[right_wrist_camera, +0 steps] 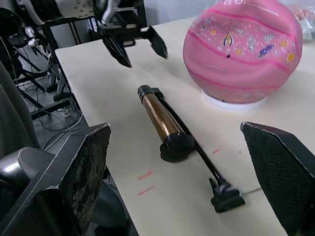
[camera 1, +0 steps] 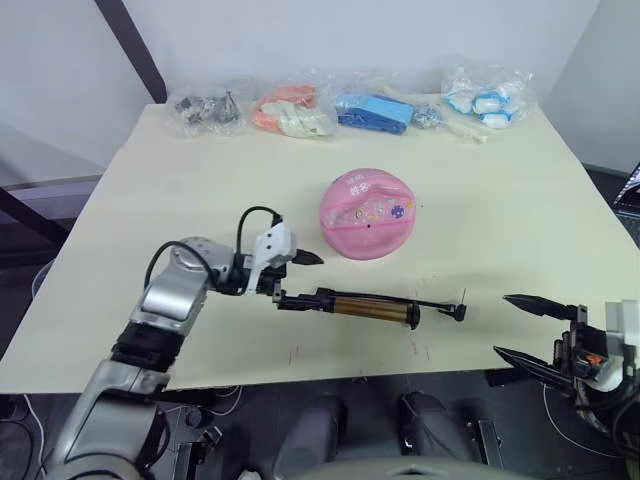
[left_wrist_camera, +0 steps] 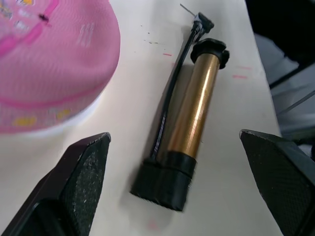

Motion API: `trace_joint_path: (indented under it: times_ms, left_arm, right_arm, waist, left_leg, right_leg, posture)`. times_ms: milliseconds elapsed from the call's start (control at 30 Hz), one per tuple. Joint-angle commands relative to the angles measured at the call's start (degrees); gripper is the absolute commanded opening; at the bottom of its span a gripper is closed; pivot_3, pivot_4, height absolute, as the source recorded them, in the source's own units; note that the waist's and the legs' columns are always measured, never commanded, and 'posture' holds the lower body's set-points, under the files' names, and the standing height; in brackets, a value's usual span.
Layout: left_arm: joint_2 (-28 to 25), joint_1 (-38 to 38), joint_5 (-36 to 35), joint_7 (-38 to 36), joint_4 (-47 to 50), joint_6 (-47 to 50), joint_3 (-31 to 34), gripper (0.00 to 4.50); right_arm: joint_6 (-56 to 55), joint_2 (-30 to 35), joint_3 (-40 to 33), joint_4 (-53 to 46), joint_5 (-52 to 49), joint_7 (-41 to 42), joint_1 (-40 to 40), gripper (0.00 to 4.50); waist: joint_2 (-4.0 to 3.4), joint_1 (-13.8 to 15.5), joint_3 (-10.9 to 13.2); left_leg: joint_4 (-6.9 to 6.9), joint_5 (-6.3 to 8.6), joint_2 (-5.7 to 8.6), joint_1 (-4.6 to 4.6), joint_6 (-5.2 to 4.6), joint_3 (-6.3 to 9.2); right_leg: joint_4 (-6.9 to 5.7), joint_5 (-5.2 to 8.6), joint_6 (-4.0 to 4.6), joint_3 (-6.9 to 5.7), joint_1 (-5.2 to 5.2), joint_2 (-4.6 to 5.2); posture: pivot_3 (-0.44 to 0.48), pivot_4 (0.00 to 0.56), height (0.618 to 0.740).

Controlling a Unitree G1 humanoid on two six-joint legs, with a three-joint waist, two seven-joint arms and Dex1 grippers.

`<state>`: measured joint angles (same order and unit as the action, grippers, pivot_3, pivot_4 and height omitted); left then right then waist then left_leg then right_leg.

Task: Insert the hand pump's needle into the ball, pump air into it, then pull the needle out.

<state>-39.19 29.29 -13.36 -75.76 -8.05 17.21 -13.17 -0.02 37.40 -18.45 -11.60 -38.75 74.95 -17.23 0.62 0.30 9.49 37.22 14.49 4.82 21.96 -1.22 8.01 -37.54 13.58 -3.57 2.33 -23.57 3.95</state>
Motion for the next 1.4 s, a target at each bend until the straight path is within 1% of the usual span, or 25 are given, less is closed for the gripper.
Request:
trace_joint_path:
  times_ms: [33,267,433,533,767,933,1033,1233,1400]
  left_arm:
    - [1.37,1.74,1.92,0.41,-0.37,0.63,-2.25,4.5]
    - [3.9,3.21,6.0,1.69,-2.4,1.46,-6.07,4.5]
    - [6.43,5.0,8.47,3.4,-5.74,0.53,-7.56,4.5]
    - [7.97,5.76,7.84,3.28,-6.43,1.29,-7.29,4.5]
    - [10.95,7.74,7.3,3.94,-7.24,2.39,-6.64,4.5]
    - [15.75,8.99,10.89,9.67,-11.54,1.52,-8.78,4.5]
    - [17.43,8.69,11.35,10.93,-11.78,2.74,-8.79,4.5]
    - [18.39,8.15,12.51,12.8,-11.92,2.95,-9.13,4.5]
    - [18.73,8.38,13.55,12.93,-12.8,2.94,-10.17,4.5]
  right_arm:
    - [-0.06,-0.74,-1.1,-2.59,-1.23,-0.9,-0.65,4.42]
    - [-0.65,-1.39,-1.18,-3.39,-0.91,-1.63,-1.57,4.42]
    - [-0.69,-1.54,-1.19,-3.71,-1.0,-1.97,-1.83,4.42]
    - [-0.76,-1.7,-1.2,-3.99,-0.97,-2.07,-2.1,4.42]
    - [-0.97,-1.87,-1.44,-3.92,-0.97,-2.25,-2.29,4.42]
    - [-1.63,-2.95,-0.6,-3.31,-0.31,-2.91,-1.71,4.42]
    - [-1.65,-3.24,-0.58,-3.37,-0.12,-3.04,-1.64,4.42]
    - [-1.95,-3.42,-0.95,-3.18,0.01,-2.95,-1.88,4.42]
    - [-2.31,-3.67,-0.67,-2.8,0.24,-2.99,-1.58,4.42]
  waist:
    - [0.0,0.05,0.0]
    - [0.01,0.03,0.01]
    - [0.02,0.29,0.01]
    - [0.03,0.32,0.02]
    - [0.04,0.35,0.02]
    - [0.04,0.66,0.02]
    - [0.05,0.52,0.03]
    - [0.05,0.47,0.03]
    - [0.05,0.46,0.03]
  left_leg:
    - [0.0,0.0,0.0,0.0,0.0,0.0]
    - [0.0,0.0,0.0,0.0,0.0,-0.01]
    - [0.04,0.0,0.0,0.0,0.0,-0.01]
    - [0.07,0.0,0.0,0.0,0.0,-0.01]
    - [0.07,-0.01,0.0,0.0,0.0,-0.01]
    - [0.15,-0.01,0.01,0.0,0.0,0.01]
    - [0.2,-0.01,0.05,0.0,-0.01,0.01]
    - [0.19,-0.01,0.04,0.0,0.0,0.01]
    - [0.19,-0.01,0.04,0.01,-0.01,0.01]
  right_leg:
    - [0.0,0.0,0.0,0.01,0.0,-0.01]
    - [-0.02,0.0,0.0,0.02,-0.01,-0.02]
    - [-0.06,0.01,-0.01,0.01,0.0,-0.04]
    - [-0.07,0.01,-0.01,0.01,0.0,-0.22]
    - [-0.08,0.0,0.0,0.02,0.0,-0.22]
    - [-0.12,0.0,-0.02,0.0,0.04,-0.24]
    - [-0.11,-0.03,-0.07,0.01,0.06,-0.24]
    - [-0.12,-0.03,-0.06,0.01,0.04,-0.24]
    - [-0.12,-0.03,-0.07,0.01,0.04,-0.25]
  posture:
    - [0.0,0.15,0.74]
    - [0.0,0.15,0.74]
    - [0.0,0.15,0.74]
    - [0.0,0.15,0.74]
    - [0.0,0.15,0.74]
    - [0.0,0.15,0.74]
    - [0.0,0.15,0.74]
    - [0.0,0.15,0.74]
    - [0.0,0.15,0.74]
